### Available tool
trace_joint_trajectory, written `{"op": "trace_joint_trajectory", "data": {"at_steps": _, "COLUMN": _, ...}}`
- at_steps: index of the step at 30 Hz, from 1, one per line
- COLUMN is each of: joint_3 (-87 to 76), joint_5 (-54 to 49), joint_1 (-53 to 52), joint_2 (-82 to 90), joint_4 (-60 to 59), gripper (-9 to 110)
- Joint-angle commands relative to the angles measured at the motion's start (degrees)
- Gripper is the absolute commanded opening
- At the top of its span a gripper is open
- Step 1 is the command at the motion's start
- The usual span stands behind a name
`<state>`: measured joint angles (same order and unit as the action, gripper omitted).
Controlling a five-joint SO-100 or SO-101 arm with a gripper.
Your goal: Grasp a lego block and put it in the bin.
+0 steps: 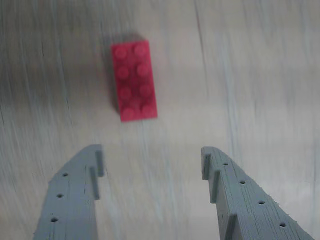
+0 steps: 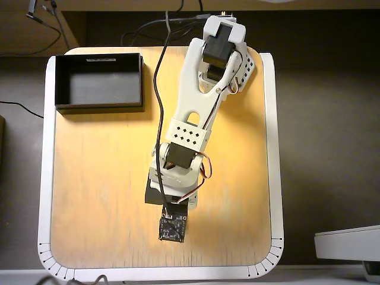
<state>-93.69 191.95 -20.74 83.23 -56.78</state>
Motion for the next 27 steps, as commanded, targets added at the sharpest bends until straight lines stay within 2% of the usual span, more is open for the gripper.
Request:
{"op": "trace_joint_trajectory", "data": {"at_steps": 1, "joint_3": 10.1, "joint_5": -0.4, "joint_1": 1.3, "joint_2": 0.1, "joint_4": 2.0, "gripper": 23}}
{"op": "trace_joint_trajectory", "data": {"at_steps": 12, "joint_3": 11.0, "joint_5": 0.2, "joint_1": 2.5, "joint_2": -4.6, "joint_4": 2.2, "gripper": 25}}
{"op": "trace_joint_trajectory", "data": {"at_steps": 18, "joint_3": 11.0, "joint_5": 0.9, "joint_1": 2.7, "joint_2": -7.3, "joint_4": 8.4, "gripper": 25}}
{"op": "trace_joint_trajectory", "data": {"at_steps": 27, "joint_3": 11.0, "joint_5": 1.7, "joint_1": 2.3, "joint_2": -10.0, "joint_4": 8.8, "gripper": 25}}
